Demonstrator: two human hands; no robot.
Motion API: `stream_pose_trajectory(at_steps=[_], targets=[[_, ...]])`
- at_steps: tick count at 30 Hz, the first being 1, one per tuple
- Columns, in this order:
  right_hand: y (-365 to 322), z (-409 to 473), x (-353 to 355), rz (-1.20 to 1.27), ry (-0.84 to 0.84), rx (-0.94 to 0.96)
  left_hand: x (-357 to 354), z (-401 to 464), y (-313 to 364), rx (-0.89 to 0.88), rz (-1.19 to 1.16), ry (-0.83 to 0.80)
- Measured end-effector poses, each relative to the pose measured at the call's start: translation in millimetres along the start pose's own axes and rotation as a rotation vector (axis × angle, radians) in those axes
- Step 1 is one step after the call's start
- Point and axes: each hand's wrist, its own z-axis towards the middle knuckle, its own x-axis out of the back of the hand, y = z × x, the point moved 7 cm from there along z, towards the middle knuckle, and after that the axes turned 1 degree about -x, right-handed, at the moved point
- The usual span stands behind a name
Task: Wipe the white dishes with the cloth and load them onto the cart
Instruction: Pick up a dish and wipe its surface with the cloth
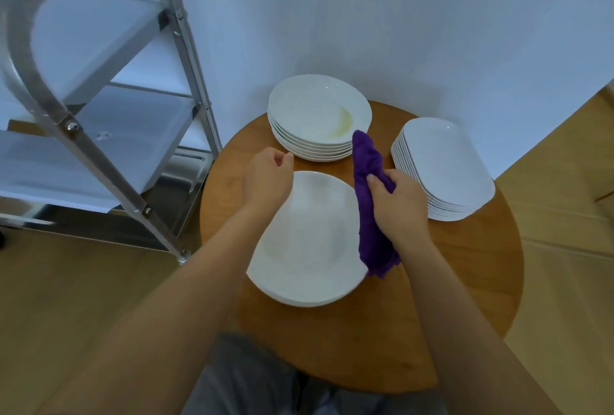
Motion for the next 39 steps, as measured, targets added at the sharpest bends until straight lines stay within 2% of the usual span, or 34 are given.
stream_pose_trajectory(at_steps=[2, 6, 10, 13, 21, 25, 32, 35, 39], targets=[[-2.4, 14.0, -5.5, -0.012, 0.001, 0.018, -15.4, 25.7, 4.2, 0.073, -0.033, -0.048], [-1.8, 37.3, -14.4, -0.031, -0.003, 0.009, -36.1, 68.6, -0.7, 0.345, -0.257, -0.092], [3.6, 47.8, -17.6, -0.024, -0.017, -0.007, -40.6, 89.2, -2.3, 0.397, -0.194, -0.167], [12.7, 50.3, -15.8, 0.070, -0.014, -0.059, -39.5, 91.4, -2.8, 0.436, -0.236, -0.163], [26.8, 41.2, -8.9, 0.313, 0.027, -0.226, -23.5, 93.5, 2.3, 0.359, -0.144, -0.091], [27.1, 33.0, -5.4, 0.455, 0.018, -0.310, -16.8, 84.3, 0.9, 0.399, -0.331, -0.046], [19.6, 3.7, -8.7, 1.129, -0.107, -0.722, -1.5, 38.6, 10.6, 0.382, -0.579, -0.054], [6.7, -7.9, -1.6, 1.216, -0.106, -0.708, 11.7, 10.0, 21.7, 0.339, -0.577, -0.087], [-5.3, -34.3, 8.0, 1.161, -0.132, -0.641, 23.2, -45.4, 26.6, 0.305, -0.565, -0.141]])
